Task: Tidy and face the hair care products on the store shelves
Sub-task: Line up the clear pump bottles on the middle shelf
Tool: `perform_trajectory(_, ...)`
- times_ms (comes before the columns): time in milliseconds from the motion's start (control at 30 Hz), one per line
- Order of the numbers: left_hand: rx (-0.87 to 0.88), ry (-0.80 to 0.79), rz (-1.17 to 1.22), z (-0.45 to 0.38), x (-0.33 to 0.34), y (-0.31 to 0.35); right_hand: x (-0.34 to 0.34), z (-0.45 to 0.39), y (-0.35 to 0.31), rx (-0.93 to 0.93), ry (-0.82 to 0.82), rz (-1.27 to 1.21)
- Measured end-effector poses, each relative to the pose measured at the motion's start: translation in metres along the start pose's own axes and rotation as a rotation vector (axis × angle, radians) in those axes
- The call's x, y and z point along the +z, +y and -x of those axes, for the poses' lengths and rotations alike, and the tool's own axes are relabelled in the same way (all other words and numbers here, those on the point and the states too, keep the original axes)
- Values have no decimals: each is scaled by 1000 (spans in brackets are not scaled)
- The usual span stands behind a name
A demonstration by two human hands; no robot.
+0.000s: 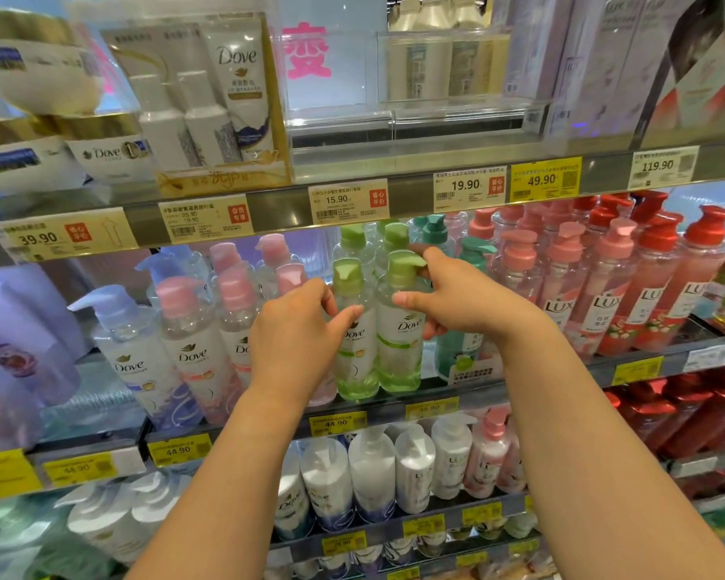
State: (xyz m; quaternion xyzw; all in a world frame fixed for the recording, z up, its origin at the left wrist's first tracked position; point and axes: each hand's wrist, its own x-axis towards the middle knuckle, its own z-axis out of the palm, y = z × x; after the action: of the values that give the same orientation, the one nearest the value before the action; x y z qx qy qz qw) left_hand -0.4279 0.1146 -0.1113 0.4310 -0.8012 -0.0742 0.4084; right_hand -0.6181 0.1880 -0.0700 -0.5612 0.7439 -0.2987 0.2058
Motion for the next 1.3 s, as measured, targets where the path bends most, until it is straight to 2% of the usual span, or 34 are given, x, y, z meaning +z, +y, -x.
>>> perform_trajectory(133,82,58,-62,3,1,1,-4,5,0,7,-20,-28)
perform_trajectory(300,300,271,-30,13,11,-6,-19,26,8,-56,57,-126)
perform_trajectory(367,410,262,-17,17,18,4,-34,37,13,-53,120,-184)
perform_trajectory(433,439,213,19,19,26,17,-50,47,20,-31,195,-234)
perform_trajectory(600,287,89,-8,15,42,42,-62,44,43,42,383,37)
perform_trajectory(667,207,33,-31,15,47,47,-59,39,49,51,348,79)
perform_trajectory(833,75,-39,-54,14,52,57,-49,23,51,16,103,216)
perform_trajectory(1300,-147,-19,49,10,55,69,-39,15,48,-72,166,267)
